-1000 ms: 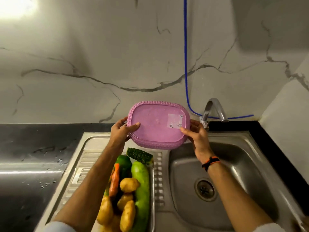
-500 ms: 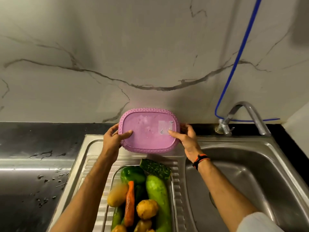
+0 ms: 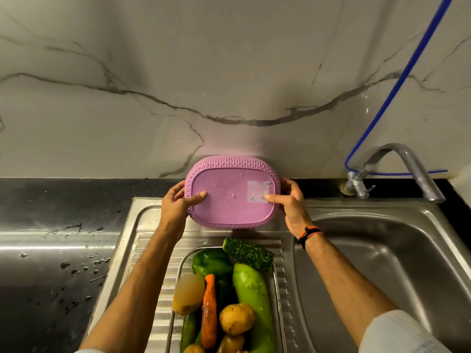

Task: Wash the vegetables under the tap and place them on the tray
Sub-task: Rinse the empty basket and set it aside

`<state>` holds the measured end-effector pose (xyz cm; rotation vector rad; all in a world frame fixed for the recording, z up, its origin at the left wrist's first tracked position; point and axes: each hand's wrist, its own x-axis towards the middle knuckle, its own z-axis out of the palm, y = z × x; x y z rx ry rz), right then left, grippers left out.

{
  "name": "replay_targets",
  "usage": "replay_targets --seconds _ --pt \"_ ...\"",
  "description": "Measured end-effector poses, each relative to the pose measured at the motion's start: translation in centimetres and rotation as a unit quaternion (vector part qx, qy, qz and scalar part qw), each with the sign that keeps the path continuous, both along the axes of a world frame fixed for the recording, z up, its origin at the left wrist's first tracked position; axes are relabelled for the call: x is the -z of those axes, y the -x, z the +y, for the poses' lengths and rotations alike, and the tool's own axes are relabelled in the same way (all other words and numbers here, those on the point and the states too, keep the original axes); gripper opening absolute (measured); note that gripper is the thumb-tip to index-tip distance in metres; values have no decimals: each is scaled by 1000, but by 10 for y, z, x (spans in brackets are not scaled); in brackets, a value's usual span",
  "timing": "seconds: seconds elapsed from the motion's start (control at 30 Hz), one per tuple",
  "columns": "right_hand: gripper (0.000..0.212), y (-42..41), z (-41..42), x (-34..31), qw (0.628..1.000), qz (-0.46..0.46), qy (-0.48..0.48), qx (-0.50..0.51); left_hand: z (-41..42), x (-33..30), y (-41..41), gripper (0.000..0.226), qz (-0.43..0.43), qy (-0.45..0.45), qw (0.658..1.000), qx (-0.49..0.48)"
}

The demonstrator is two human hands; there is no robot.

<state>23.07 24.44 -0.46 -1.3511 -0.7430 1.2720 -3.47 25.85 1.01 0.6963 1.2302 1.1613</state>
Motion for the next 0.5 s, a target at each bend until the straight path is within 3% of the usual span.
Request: replay_targets --seconds 0.5 --pt "80 2 -16 -5 999 -40 -28 1 -12 -6 4 85 30 5 1000 -7"
